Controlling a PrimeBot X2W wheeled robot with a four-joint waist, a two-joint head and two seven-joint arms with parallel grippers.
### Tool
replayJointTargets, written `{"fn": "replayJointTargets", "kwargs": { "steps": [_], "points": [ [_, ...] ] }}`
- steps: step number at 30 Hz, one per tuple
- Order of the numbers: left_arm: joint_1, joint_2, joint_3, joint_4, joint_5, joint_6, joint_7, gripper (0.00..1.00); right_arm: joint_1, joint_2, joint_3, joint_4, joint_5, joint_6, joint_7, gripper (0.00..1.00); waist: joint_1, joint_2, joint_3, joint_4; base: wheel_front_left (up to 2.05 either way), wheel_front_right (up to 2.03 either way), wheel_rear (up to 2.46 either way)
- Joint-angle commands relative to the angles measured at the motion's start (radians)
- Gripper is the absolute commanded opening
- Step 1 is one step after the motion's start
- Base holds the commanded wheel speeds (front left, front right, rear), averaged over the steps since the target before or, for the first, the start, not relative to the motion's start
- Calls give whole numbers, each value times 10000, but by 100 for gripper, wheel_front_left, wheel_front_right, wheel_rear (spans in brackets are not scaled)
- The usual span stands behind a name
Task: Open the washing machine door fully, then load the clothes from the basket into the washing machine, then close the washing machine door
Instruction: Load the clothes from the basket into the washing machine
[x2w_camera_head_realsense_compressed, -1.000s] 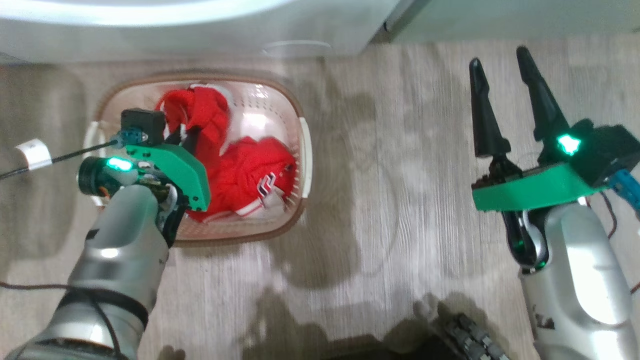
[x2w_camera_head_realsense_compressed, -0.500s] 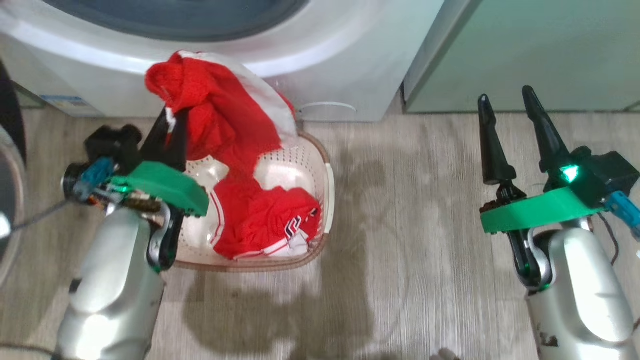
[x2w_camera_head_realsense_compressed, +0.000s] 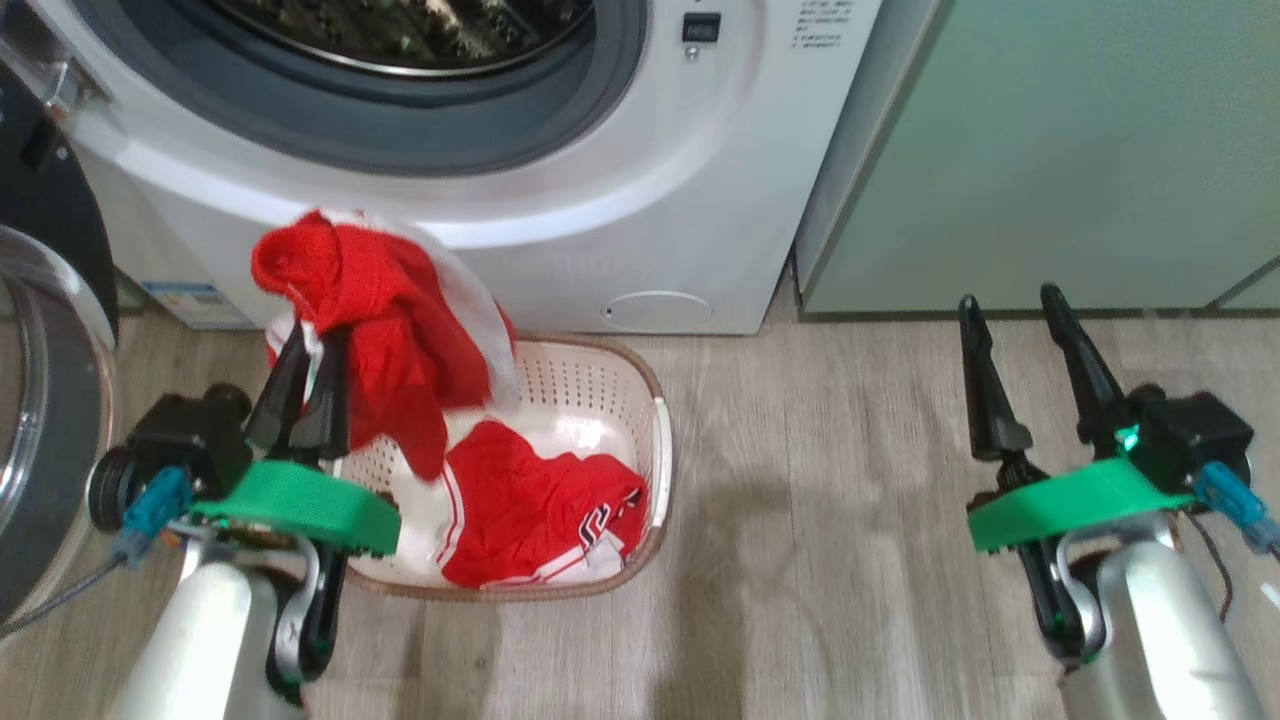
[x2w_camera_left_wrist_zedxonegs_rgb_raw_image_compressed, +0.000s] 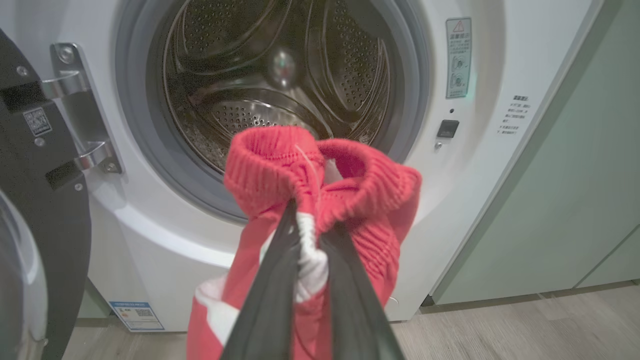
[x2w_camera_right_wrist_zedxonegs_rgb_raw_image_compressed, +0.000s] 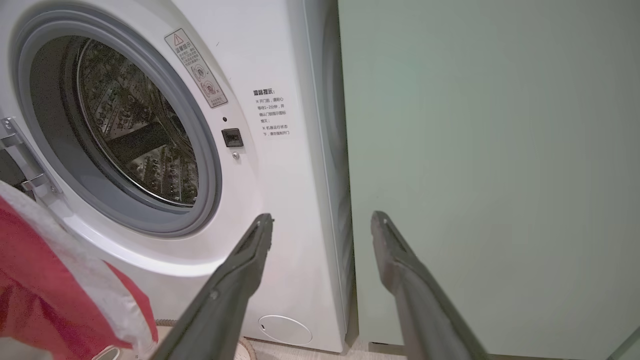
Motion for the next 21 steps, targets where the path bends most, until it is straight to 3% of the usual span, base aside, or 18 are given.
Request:
{"fn": "replayJointTargets", "kwargs": {
  "steps": [1,11,21],
  "points": [
    [-233,310,357,-451,73,76,0,0,-24,26,172,-309,15,0,-61,100,1,-1,-170,-49,0,0,0],
    [770,382,248,-1109,52,363,392,0,735,26,141,-354,36,0,-16,100,1,-1,-979,-142,0,0,0],
    [1006,423,265,-1113,-103,451,518,0,996,26,213,-608,8,0,135,100,1,-1,-1116,-182,0,0,0]
  ]
}}
